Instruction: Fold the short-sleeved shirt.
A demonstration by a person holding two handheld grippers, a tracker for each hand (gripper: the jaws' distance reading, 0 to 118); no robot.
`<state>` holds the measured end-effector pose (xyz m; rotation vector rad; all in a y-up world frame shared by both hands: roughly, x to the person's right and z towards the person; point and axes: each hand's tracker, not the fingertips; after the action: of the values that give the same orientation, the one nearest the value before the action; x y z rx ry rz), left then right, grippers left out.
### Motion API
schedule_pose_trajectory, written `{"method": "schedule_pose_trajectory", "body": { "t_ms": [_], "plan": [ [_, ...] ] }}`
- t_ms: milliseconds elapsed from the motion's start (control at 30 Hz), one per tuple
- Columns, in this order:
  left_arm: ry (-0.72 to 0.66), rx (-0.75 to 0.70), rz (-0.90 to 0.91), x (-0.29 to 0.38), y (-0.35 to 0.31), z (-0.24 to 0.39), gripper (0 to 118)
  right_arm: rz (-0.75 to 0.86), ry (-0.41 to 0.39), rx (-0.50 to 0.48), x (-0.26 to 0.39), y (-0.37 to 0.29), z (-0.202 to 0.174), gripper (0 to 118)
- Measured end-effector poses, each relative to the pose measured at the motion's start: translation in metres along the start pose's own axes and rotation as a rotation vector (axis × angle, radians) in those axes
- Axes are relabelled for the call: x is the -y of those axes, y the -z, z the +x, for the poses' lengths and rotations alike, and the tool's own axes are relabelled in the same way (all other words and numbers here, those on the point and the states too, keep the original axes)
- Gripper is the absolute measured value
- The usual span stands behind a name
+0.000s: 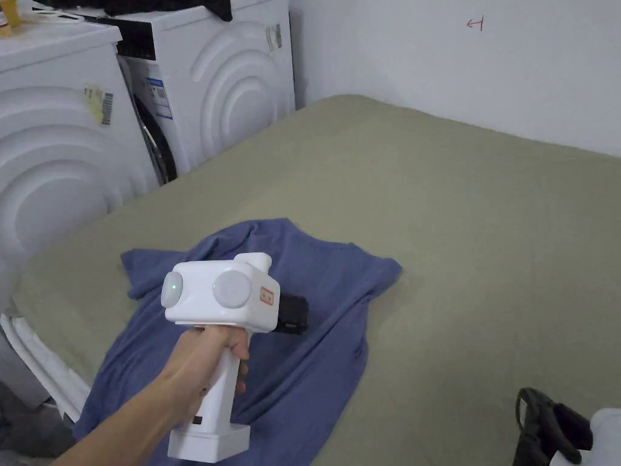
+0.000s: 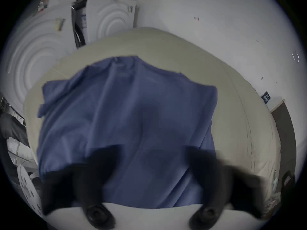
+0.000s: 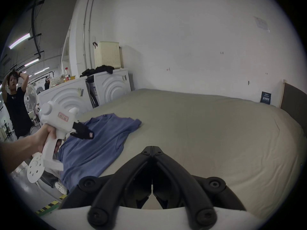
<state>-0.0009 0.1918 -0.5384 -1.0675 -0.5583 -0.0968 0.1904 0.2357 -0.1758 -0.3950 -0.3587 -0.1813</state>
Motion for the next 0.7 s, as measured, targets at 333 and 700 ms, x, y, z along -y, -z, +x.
{"method": "schedule_pose_trajectory", "body": {
  "t_ms": [333,700],
  "plan": [
    [0.065,-0.087,-0.097,0.014,0.035,0.028,118,-0.060,0.015,0.002,0.019,0.005,0.006,2],
    [0.120,-0.174,0.061,0.031,-0.013,0.048,0,-0.050,0.028,0.068,0.017,-0.040,0.035,2]
  ]
}}
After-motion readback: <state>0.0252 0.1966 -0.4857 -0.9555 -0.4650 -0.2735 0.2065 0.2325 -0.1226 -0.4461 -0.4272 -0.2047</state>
